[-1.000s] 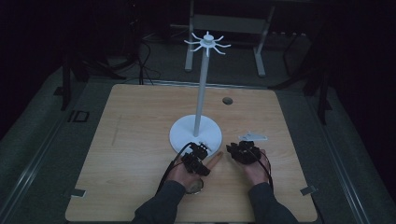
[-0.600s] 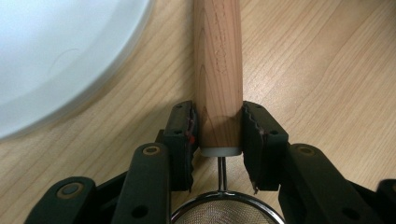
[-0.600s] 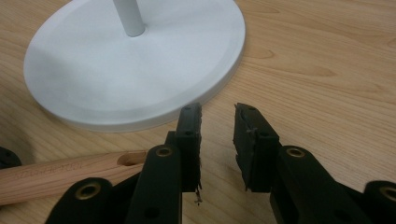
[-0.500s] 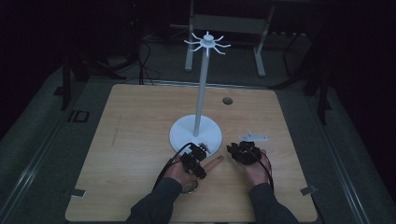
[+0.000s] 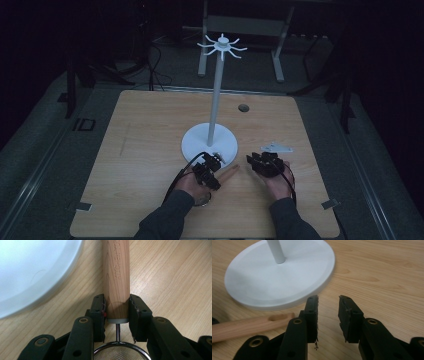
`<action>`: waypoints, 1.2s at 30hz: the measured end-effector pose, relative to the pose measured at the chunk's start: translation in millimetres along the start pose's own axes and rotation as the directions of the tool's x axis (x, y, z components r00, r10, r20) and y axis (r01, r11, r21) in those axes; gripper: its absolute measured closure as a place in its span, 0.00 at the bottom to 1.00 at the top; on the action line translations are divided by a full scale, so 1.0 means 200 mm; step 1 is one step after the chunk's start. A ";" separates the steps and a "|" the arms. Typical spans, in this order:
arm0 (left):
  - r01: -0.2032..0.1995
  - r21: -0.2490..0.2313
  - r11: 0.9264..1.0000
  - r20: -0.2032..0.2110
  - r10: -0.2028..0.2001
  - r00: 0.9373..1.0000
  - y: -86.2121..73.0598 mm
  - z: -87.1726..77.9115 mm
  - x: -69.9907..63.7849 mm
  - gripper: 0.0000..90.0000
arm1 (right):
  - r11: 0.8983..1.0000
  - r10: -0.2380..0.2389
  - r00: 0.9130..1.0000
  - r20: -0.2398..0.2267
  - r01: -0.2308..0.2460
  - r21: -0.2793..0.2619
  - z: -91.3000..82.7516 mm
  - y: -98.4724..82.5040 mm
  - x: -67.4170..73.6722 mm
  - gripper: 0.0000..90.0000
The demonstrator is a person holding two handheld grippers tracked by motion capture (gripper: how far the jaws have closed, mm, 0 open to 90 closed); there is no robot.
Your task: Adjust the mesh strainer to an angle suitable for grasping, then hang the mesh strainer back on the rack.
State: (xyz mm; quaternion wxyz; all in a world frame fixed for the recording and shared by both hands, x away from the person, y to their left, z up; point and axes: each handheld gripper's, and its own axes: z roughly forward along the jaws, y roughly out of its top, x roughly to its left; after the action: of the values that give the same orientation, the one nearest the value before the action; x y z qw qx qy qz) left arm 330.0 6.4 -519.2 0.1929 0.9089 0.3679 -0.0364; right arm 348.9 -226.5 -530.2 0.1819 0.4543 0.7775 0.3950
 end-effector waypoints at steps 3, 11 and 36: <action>0.003 -0.020 1.000 -0.005 -0.004 1.000 -0.01 -0.02 0.00 0.76 | 1.000 0.014 1.000 0.015 -0.014 -0.015 -0.02 -0.01 -0.02 0.75; 0.009 -0.066 0.998 -0.012 -0.009 1.000 -0.03 -0.06 0.01 0.76 | 0.997 0.042 0.999 0.030 -0.040 -0.058 -0.08 -0.05 -0.06 0.73; 0.045 -0.287 0.957 -0.059 -0.064 0.996 -0.09 -0.26 0.03 0.76 | 0.992 0.058 0.996 0.073 -0.049 -0.115 -0.12 -0.13 -0.05 0.67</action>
State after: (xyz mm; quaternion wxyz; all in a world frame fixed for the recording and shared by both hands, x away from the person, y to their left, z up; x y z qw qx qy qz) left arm 318.2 41.5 -478.5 0.3083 0.8618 0.4006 0.0425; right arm 324.4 -252.5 -537.0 0.2264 0.4787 0.7338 0.4256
